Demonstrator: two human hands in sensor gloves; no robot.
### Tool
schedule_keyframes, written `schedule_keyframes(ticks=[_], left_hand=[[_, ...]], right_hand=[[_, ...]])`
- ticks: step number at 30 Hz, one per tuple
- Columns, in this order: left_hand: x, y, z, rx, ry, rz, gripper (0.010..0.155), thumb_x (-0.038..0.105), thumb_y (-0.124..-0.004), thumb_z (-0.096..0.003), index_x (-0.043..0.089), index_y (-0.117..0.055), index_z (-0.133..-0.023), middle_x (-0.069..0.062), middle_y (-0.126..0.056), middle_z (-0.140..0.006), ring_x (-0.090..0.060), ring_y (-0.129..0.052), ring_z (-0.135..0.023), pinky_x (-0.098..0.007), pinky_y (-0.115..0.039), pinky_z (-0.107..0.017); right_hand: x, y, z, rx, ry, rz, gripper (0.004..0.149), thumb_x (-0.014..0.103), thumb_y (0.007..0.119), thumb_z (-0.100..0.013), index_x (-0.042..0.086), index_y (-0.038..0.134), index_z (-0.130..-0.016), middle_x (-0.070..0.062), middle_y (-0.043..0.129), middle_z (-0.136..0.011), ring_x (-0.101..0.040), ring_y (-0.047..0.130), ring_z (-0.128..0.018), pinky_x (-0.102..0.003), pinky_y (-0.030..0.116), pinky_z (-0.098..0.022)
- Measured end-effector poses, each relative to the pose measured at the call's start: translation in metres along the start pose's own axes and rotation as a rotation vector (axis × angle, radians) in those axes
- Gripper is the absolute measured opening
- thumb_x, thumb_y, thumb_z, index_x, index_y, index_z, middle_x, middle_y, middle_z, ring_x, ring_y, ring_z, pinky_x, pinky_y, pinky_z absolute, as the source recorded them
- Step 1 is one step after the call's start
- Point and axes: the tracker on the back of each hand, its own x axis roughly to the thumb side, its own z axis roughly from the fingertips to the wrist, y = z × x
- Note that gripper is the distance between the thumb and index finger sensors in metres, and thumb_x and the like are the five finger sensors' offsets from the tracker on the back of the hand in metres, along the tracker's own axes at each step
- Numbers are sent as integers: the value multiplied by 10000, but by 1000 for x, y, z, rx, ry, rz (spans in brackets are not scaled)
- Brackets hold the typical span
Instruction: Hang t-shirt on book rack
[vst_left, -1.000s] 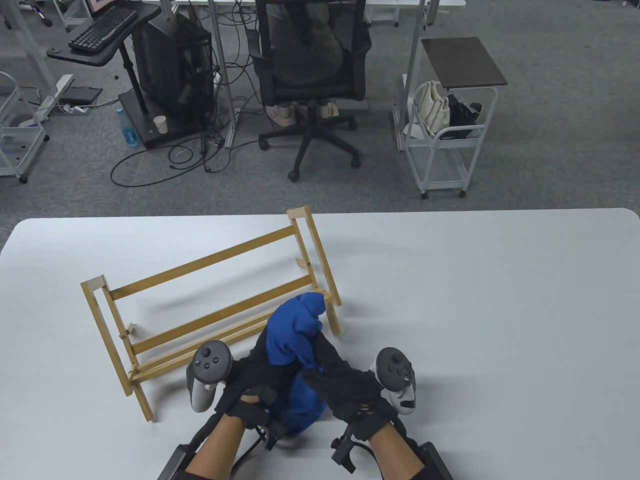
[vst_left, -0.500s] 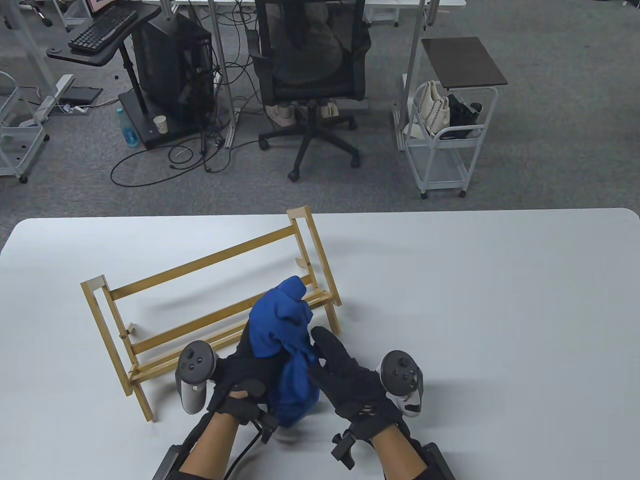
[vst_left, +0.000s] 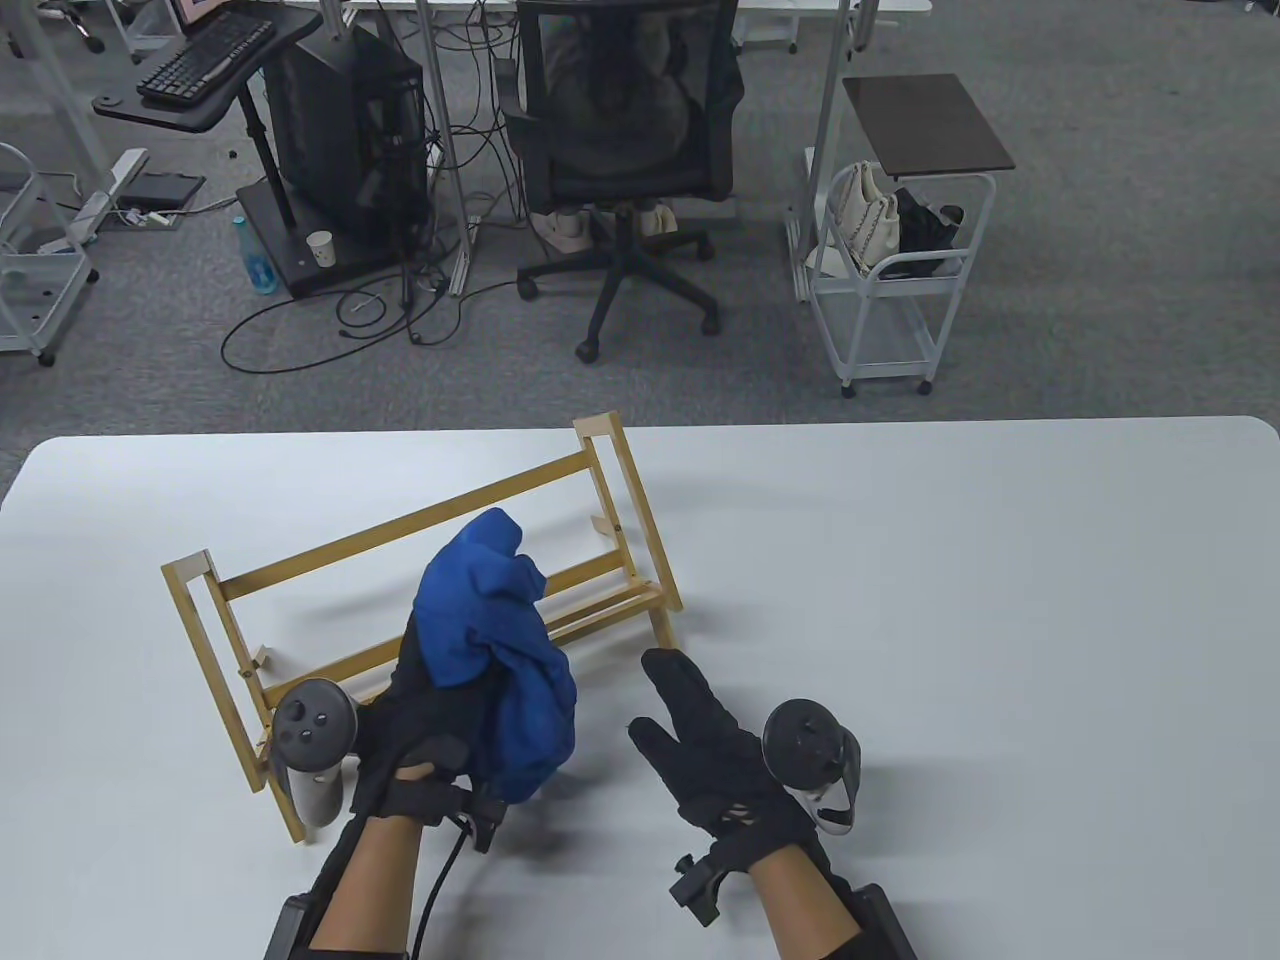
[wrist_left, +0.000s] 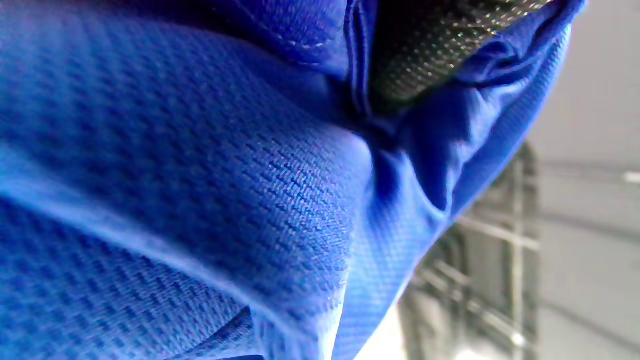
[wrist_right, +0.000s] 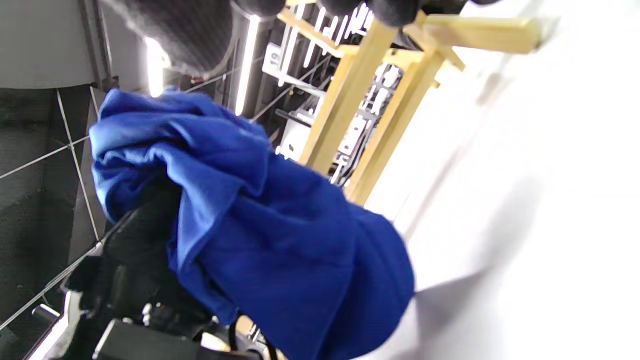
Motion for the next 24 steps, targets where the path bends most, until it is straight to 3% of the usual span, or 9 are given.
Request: schedule_keyframes(ticks=[10, 24], left_hand=[[28, 57, -1, 214, 82, -211, 735, 438, -806, -590, 429, -305, -1128, -70, -730, -1031, -250, -966, -741, -387, -884, -550], [65, 99, -18, 381, 258, -427, 734, 443, -813, -582, 420, -325, -1129, -72, -755, -1016, -241, -985, -714, -383, -892, -534]], right_hand=[[-8, 0, -1, -6, 48, 51, 644, 436, 710, -615, 254, 400, -1150, -239, 332, -1148, -521, 421, -1043, -740, 451, -681], [-5, 8, -1, 11, 57, 140, 652, 446, 703, -617, 249, 389, -1153, -243, 317, -1148, -527, 349, -1050, -750, 416, -678]])
